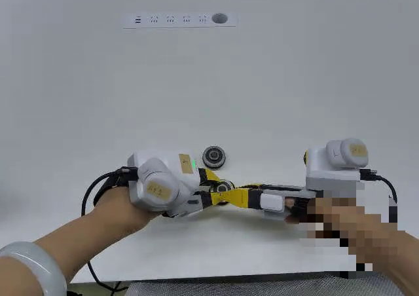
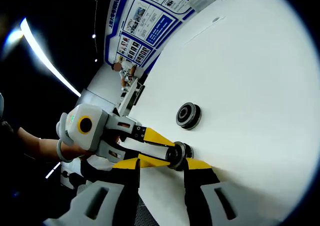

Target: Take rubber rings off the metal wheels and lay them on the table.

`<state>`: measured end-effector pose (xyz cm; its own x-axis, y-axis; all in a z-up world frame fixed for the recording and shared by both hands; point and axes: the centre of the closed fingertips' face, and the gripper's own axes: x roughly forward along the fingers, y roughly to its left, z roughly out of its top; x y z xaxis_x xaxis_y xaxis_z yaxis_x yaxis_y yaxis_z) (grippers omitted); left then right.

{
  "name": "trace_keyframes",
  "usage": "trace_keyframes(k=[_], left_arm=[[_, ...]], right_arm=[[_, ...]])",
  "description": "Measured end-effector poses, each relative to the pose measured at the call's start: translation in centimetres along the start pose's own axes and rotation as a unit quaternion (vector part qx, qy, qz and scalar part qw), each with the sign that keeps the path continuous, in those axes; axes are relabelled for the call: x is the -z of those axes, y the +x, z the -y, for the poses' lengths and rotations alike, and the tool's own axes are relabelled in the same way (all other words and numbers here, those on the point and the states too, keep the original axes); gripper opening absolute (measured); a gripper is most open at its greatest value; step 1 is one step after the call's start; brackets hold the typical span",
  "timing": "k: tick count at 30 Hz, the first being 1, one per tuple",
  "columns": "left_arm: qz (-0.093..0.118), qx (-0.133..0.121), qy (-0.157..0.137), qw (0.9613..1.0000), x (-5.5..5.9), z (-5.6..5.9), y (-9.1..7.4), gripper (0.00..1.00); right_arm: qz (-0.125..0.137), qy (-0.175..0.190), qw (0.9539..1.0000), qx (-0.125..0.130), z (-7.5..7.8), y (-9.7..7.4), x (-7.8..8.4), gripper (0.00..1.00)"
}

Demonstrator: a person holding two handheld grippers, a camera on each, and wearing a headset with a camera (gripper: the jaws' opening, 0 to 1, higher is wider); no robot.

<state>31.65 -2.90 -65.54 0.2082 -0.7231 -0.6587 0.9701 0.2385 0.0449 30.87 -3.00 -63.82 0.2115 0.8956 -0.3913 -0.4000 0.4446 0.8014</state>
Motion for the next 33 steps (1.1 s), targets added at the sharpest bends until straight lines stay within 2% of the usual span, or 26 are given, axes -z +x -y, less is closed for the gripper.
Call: trace_keyframes(k=[16, 33], left_arm=[[0.001, 0.001, 0.001, 1.0, 0.0, 0.0, 0.0, 0.13], [0.0, 0.001, 0.002, 1.0, 0.0, 0.0, 0.0, 0.13]], right_arm=[[-0.002, 0.003, 0.9992, 0.039, 2.0, 0.1, 0.0, 0.13], [-0.006, -0.002, 0.9981, 0.061, 2.8, 0.0, 0.1, 0.04]])
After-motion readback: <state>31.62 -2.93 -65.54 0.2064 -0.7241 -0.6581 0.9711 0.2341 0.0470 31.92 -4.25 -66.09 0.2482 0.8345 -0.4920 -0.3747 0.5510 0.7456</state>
